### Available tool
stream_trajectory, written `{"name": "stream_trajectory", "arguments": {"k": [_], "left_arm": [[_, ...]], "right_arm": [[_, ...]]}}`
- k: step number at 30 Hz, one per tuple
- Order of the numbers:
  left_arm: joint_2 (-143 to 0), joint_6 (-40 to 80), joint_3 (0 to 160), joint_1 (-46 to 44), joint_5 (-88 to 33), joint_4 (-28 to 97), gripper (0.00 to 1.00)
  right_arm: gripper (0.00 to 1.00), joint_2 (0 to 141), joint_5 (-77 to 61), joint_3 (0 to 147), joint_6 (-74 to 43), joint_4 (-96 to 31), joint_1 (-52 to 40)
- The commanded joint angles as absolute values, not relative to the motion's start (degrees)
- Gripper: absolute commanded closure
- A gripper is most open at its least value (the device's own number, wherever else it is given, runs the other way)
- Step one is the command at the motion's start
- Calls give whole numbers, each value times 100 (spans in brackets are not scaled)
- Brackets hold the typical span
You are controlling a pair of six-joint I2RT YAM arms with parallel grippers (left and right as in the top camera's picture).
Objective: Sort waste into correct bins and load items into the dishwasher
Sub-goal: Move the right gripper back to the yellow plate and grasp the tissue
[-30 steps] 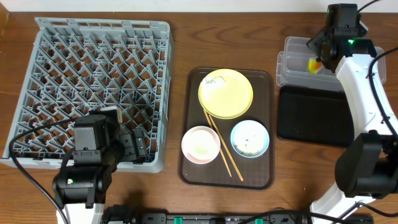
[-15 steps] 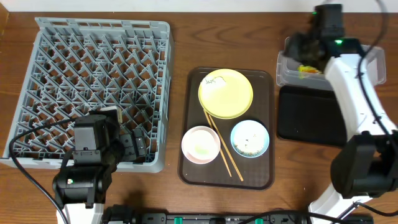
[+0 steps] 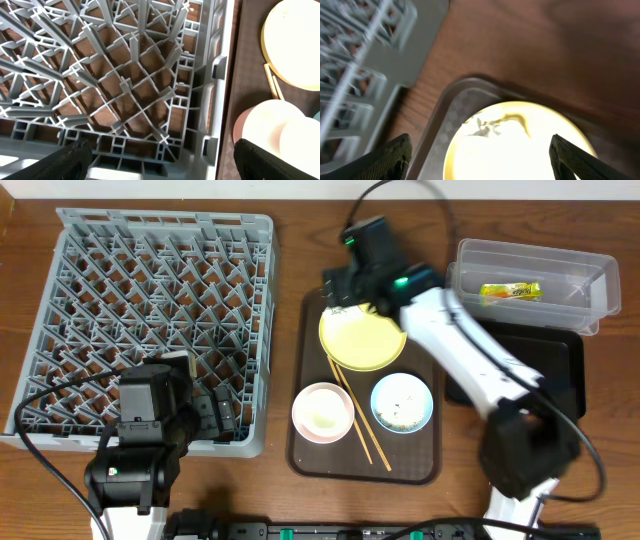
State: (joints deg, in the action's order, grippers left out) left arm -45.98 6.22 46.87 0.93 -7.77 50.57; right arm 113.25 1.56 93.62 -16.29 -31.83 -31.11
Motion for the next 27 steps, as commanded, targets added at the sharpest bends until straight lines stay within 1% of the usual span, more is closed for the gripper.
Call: {"name": "stream_trajectory", "arguments": {"k": [1, 9, 23, 27], "left_arm": [[-4598, 674, 4805, 99, -829, 5054, 8], [-4598, 674, 4794, 99, -829, 5057, 8], [-4598, 674, 4788, 99, -829, 5054, 8], [-4598, 674, 4788, 99, -829, 5054, 8]], "right_arm": [[14, 11837, 777, 9369, -1691, -3070, -3354], [16, 12486, 858, 9369, -1846, -2993, -3402], [26, 12803, 941, 9358, -1841, -2954, -3378], [34, 12860, 939, 9358, -1841, -2974, -3378]]}}
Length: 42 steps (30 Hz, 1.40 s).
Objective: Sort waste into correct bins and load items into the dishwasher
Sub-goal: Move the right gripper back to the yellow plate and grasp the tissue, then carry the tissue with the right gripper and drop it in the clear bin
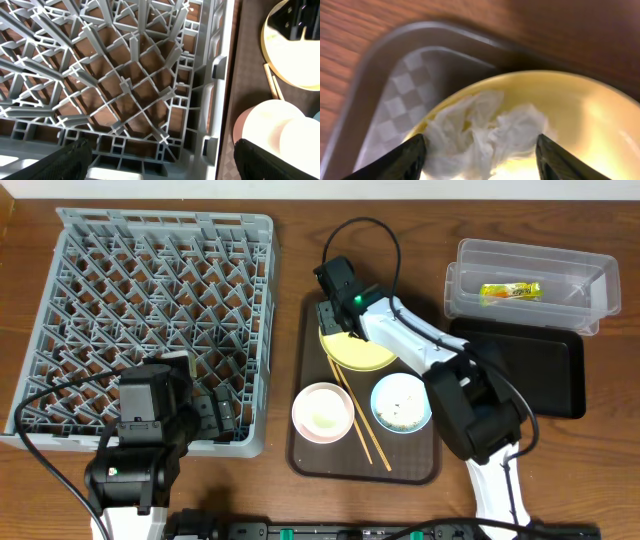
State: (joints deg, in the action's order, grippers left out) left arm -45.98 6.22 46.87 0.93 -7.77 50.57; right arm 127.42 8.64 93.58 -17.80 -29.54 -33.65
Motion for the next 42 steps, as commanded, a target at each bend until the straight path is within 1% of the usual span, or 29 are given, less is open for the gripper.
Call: {"name": "stream_trajectory", "arguments": {"k": [1, 2, 4, 6, 8, 11, 16, 23, 28, 32, 34, 35, 39, 40, 42], "left_arm": [[-4598, 674, 4788, 99, -829, 5054, 8], [-4598, 674, 4788, 99, -829, 5054, 8], [-4598, 674, 4788, 99, -829, 5054, 8], [-4598, 674, 4788, 99, -829, 5054, 8], [-4598, 674, 4788, 99, -827, 5054, 8], [-4598, 674, 4788, 99, -829, 5054, 8], [-4598, 674, 4788, 99, -829, 5054, 8], [-4598, 674, 4786, 99, -829, 5054, 8], [-4598, 674, 4788, 99, -829, 5054, 8], [-4598, 674, 4786, 99, -829, 5054, 8], [-4598, 674, 4786, 99, -829, 5054, 8], [-4598, 674, 4788, 99, -829, 5054, 8], [-4598, 674, 4788, 99, -829, 5052, 8], [-4598, 674, 4786, 99, -829, 5054, 8], [-4598, 674, 4786, 99, -829, 5054, 8]], "right_arm": [[37, 12860, 939, 9358, -1841, -2976, -3378], [41, 12860, 939, 9358, -1841, -2985, -3378], [55, 12860, 937, 9358, -1841, -3048, -3382], [68, 12860, 919, 9358, -1841, -3124, -3382], [72, 12827, 921, 9358, -1841, -3234, -3382], [83, 12656, 930, 9365, -1839, -3426, -3350], [86, 11970, 1253, 9365, -1841, -3697, -3103], [83, 10980, 1874, 9365, -1846, -3885, -2324], [80, 10840, 1951, 9365, -2202, -3990, -1518], [74, 10890, 1898, 9362, -2733, -4099, -871], [69, 10903, 1767, 9362, -2762, -4101, -642], [61, 10908, 1682, 9362, -2762, -4095, -539], [18, 10901, 1544, 9365, -2679, -4053, -336], [12, 10866, 1474, 9365, -2521, -4049, -316], [5, 10709, 1365, 9365, -2191, -4099, -285]]}}
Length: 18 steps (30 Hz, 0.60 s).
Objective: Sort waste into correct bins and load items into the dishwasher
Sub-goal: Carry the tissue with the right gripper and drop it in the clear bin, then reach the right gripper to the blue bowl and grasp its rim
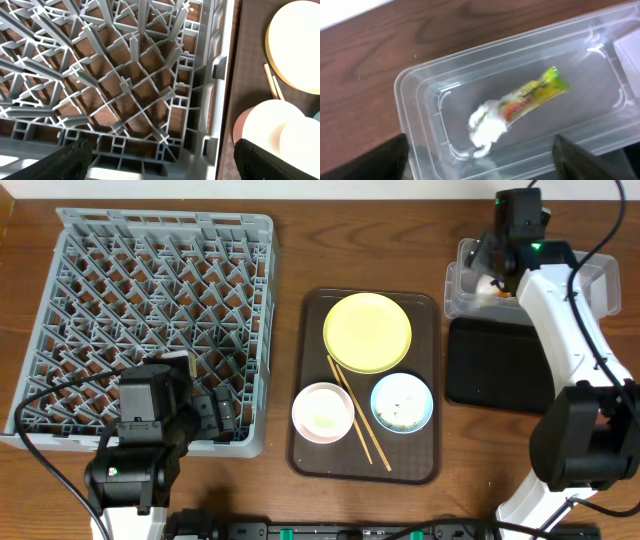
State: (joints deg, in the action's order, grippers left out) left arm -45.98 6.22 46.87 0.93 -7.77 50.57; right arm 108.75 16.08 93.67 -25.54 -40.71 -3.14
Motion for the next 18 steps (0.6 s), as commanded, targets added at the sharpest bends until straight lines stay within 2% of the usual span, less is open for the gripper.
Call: {"name": "stream_trajectory", "arguments": {"k": [1, 5, 9, 14, 18], "left_arm": [[-4598, 674, 4786, 99, -829, 5054, 8], [-4598, 674, 4788, 99, -829, 5054, 8], [-4598, 674, 4788, 99, -829, 5052, 8], [-4598, 674, 4786, 99, -829, 5052, 8], [-4598, 674, 4788, 99, -829, 5054, 8]], "right_arm": [[4, 10652, 1356, 9365, -2130, -4123, -276], [1, 10016, 1090, 9365, -1682, -4567, -281], [1, 9242, -5, 9365, -1059, -5594, -307], [1, 8698, -709, 9343, -867, -6814, -320], [1, 8401, -1026, 8982, -803, -7220, -530]]}}
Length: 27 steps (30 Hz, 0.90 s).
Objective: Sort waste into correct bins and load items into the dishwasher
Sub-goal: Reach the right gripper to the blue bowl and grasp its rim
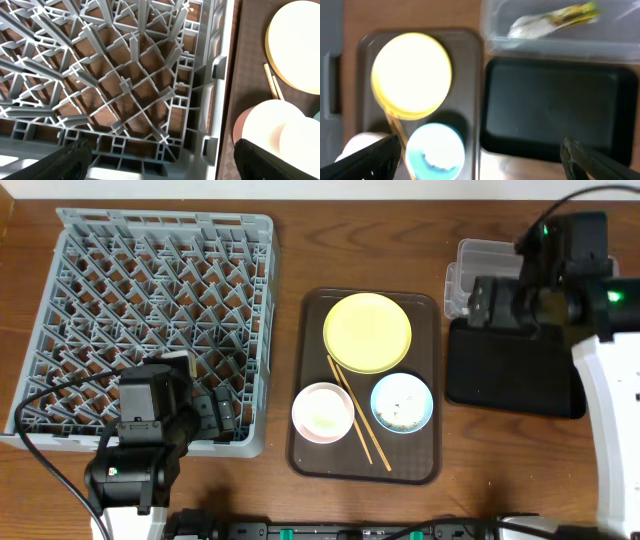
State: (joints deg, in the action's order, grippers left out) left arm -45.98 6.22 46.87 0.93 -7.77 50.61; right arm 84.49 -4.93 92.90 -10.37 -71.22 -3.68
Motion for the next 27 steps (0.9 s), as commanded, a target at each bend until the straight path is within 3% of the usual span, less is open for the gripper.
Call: {"name": "stream_trajectory", "arguments": {"k": [1, 6, 10, 16, 19, 24, 27], "left_arm": [[-4598, 674, 4786, 99, -829, 5054, 8], [-4598, 674, 4788, 99, -829, 5057, 8], [-4598, 674, 4786, 99, -829, 5057, 8], [-4598, 674, 4786, 99, -829, 5063, 8], [-4598, 674, 4786, 99, -829, 5076, 8], [-4598, 674, 4786, 99, -829, 5076, 8], [-4598, 674, 4786, 99, -829, 5078, 8]], "right_arm": [[1, 8315, -1094, 8788, -803, -7188, -646], [4, 8202, -1140, 7797, -923, -6816, -1448], [13, 8285, -1118, 6917, -1035, -5966, -2314], [17, 8495, -325, 6012, -1935, -4958, -3216], [27, 8661, -325, 5647, -2154, -4412, -3514], [34, 8934, -320, 5360, -2272, -3835, -3868], [48, 9124, -296, 5339, -2274, -3651, -4051]]}}
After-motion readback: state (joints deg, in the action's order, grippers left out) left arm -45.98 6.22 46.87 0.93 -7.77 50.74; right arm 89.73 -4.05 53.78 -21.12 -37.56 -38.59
